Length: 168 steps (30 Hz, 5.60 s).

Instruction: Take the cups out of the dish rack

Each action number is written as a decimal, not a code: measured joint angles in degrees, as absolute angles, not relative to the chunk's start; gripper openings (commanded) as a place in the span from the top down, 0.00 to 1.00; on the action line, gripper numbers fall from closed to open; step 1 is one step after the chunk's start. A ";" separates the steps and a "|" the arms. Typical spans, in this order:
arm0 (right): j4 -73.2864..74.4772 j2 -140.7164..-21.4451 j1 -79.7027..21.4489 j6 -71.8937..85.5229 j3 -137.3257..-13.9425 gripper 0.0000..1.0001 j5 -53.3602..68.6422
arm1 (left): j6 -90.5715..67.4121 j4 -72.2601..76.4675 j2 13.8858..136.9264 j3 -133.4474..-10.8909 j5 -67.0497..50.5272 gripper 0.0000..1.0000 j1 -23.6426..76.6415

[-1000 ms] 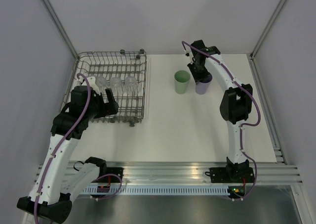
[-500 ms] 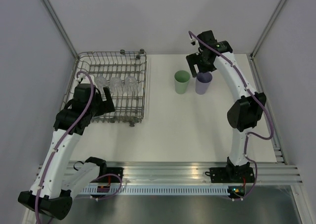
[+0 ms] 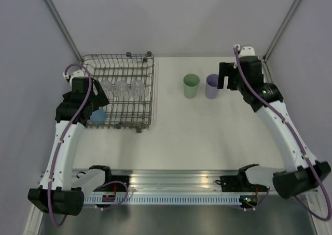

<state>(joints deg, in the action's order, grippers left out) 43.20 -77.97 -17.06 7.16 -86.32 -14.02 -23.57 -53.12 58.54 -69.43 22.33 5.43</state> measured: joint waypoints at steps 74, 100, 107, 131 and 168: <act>0.08 -51.94 -17.85 33.32 -46.59 0.05 30.72 | -22.65 -44.10 67.40 -73.65 -18.39 0.98 -8.82; -52.42 -60.97 -28.29 59.79 -33.01 0.29 36.27 | -57.78 -1.34 60.66 -59.53 -50.17 0.98 14.61; -59.55 -60.97 -28.29 62.65 -32.91 0.60 38.39 | -60.05 1.78 61.73 -58.19 -50.33 0.98 15.88; -63.20 -62.78 -28.25 66.78 -32.73 1.00 41.12 | -61.30 4.80 63.29 -58.02 -51.33 0.45 18.72; 58.50 -90.89 -14.00 9.72 -105.82 1.00 -14.72 | -20.21 -43.46 55.75 -62.26 4.58 0.00 18.87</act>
